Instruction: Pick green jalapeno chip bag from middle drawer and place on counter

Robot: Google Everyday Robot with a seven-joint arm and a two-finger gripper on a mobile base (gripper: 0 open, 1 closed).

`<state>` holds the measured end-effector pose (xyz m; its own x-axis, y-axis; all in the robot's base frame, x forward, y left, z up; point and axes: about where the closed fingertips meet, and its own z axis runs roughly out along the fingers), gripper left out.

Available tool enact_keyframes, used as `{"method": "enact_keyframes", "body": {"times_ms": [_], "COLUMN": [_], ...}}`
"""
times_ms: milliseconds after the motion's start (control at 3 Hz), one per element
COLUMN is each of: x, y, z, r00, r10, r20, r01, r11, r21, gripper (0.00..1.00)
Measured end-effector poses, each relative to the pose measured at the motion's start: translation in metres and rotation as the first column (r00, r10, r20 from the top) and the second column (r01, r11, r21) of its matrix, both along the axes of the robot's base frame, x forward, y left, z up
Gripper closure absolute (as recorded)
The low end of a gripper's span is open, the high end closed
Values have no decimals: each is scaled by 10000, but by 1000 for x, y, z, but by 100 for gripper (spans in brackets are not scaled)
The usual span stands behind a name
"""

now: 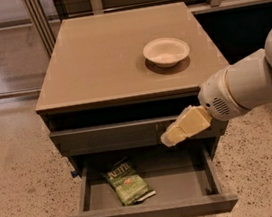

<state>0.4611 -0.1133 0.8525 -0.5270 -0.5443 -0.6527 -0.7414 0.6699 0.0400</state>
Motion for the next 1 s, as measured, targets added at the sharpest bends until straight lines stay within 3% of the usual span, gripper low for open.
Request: {"method": "enact_keyframes", "body": {"times_ms": [333,1000], "x": [1,-16], "y": [0,11], "z": [0,-59], "r00": [10000,9941], "r10": [-19,-949], "r20": [42,-529], "r01": [19,997], "r11": [10000,9901], "r21": [1,984], "gripper": [0,0]}}
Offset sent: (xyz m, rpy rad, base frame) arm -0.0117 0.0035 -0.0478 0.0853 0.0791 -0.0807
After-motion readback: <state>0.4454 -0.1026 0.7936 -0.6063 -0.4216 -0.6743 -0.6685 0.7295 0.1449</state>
